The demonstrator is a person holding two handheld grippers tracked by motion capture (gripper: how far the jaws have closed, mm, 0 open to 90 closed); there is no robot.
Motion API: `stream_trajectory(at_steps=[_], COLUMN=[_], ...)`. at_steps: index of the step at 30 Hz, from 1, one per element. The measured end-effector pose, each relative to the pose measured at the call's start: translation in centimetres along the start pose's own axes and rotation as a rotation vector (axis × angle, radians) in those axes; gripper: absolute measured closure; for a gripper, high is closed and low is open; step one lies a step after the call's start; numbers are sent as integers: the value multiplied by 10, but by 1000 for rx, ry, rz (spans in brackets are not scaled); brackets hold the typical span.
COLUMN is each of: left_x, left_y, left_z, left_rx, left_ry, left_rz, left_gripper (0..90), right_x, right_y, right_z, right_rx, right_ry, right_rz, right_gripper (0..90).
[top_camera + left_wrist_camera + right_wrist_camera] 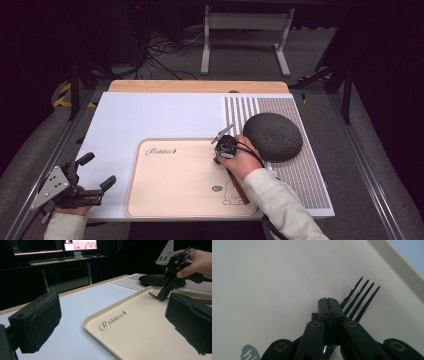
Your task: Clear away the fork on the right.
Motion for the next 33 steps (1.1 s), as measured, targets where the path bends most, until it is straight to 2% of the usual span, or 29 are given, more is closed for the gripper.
stream_trajectory(at_steps=[18,33], left_x=[0,0], left_y=[-1,-1], left_z=[1,1], left_rx=[-5,-5], left_ry=[-3,1], left_rz=[-3,-4], left_gripper=[13,13], right_x=[-14,-28], right_y=[5,9], right_z=[22,38], right_rx=[-27,-45], right_ry=[-101,-165], right_rz=[6,11], right_gripper=[900,900])
Point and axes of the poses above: each handheld gripper's, and its own axes: y roughly backward along the jaws, x roughly out of its top, z roughly to its right, the point moved 5 cm from there along -y, roughly forward along the jaws, and after that the axes turned 15 degrees about -z, right-handed, at the moved point
